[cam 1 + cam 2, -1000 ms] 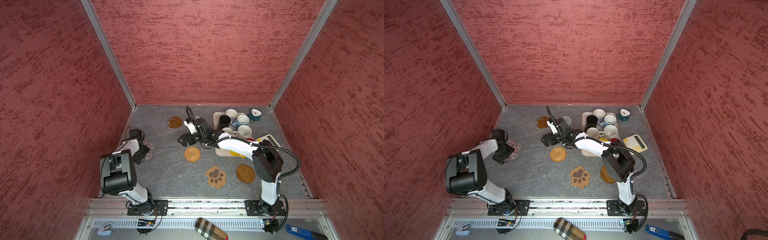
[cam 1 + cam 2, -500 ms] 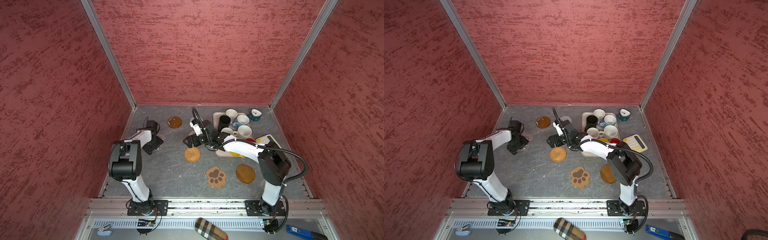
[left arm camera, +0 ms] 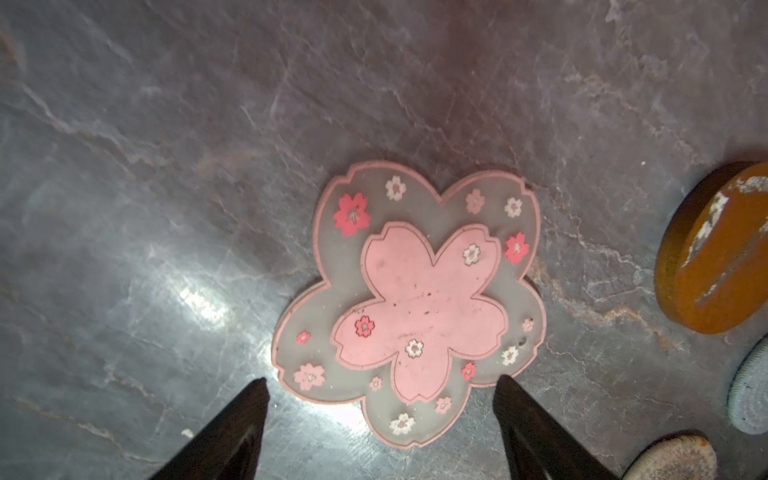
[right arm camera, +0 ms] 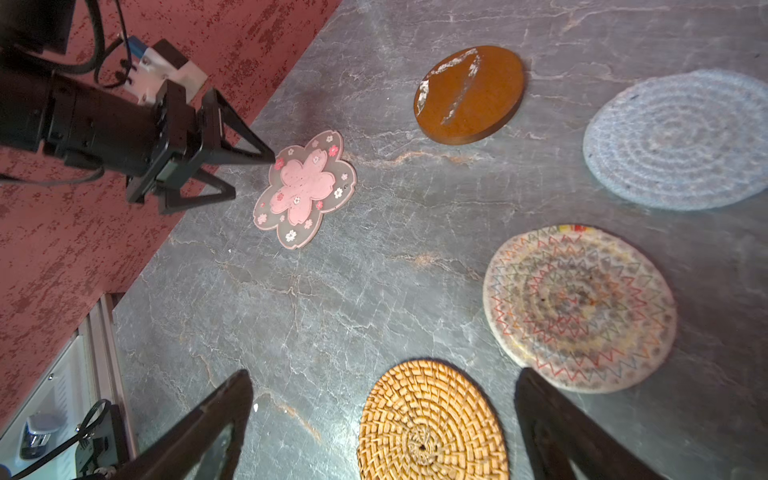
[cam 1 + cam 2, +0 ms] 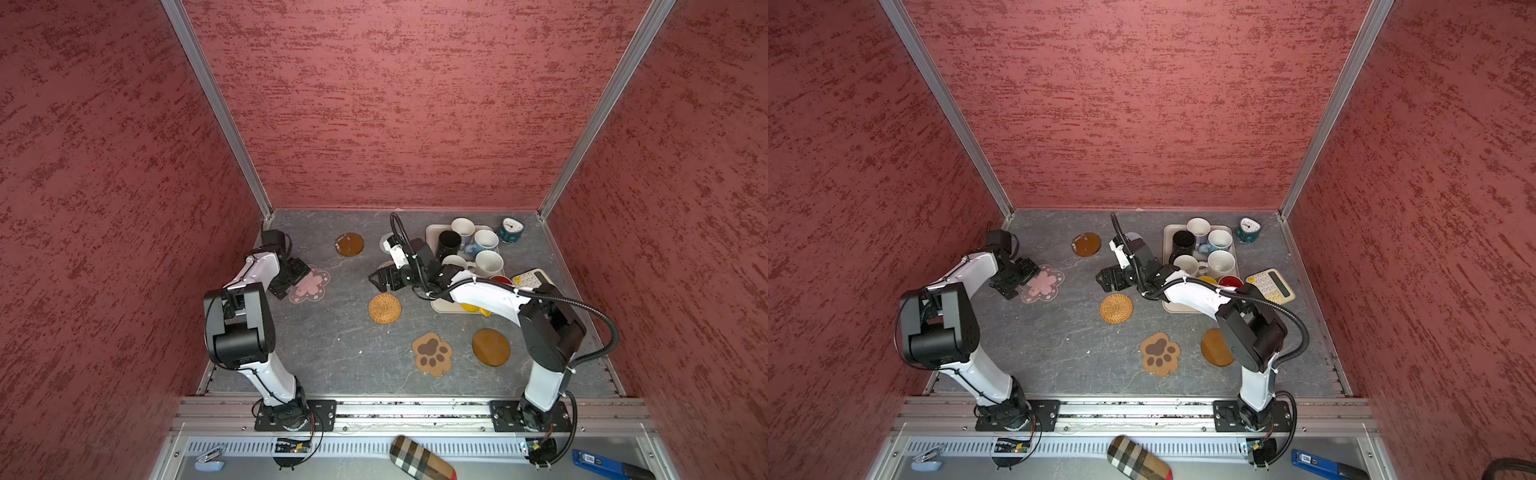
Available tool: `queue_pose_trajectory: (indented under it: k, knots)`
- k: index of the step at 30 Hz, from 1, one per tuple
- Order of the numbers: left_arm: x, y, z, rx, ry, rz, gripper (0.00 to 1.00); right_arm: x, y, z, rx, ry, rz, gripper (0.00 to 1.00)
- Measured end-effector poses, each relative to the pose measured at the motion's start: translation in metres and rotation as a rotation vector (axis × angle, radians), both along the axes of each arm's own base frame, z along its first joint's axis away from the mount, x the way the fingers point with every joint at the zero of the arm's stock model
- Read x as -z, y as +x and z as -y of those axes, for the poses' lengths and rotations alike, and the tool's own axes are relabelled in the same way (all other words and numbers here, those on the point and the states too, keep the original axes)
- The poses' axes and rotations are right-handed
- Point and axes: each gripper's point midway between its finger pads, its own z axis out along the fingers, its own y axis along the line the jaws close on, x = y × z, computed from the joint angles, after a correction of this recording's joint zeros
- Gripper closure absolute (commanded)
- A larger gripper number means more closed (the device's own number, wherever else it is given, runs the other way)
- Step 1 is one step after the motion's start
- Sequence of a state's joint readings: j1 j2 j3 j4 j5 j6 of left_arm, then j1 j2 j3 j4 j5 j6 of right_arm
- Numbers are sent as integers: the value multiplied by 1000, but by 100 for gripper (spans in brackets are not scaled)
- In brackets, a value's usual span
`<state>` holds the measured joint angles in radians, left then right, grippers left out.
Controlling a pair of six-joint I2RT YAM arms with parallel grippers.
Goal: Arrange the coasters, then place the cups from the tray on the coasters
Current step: 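Grasp the pink flower coaster with the left gripper and slide it away from the robot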
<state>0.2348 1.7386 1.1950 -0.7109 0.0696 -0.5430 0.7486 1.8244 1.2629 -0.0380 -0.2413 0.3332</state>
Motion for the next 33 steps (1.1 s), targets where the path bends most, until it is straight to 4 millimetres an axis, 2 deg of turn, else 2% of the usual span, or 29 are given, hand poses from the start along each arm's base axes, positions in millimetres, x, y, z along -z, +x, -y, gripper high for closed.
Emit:
queue_pose_trajectory:
  k: [4,12,17,26,33]
  knots:
    - [9,1,-9,5,-16,-16,16,0,-5,5,3,9,5,1]
    - [37,1,-9,25,-43,-81,19,4,-11,17,13,17,10,1]
    - [36,11,-8,48,-36,-73,22,4,-10,20,21,18,14,1]
    - [39,33,16,160,-13,-83,26,-3,-5,24,32,28,32,1]
    - [41,41,40,244,26,-91,27,-6,-2,27,42,28,43,1]
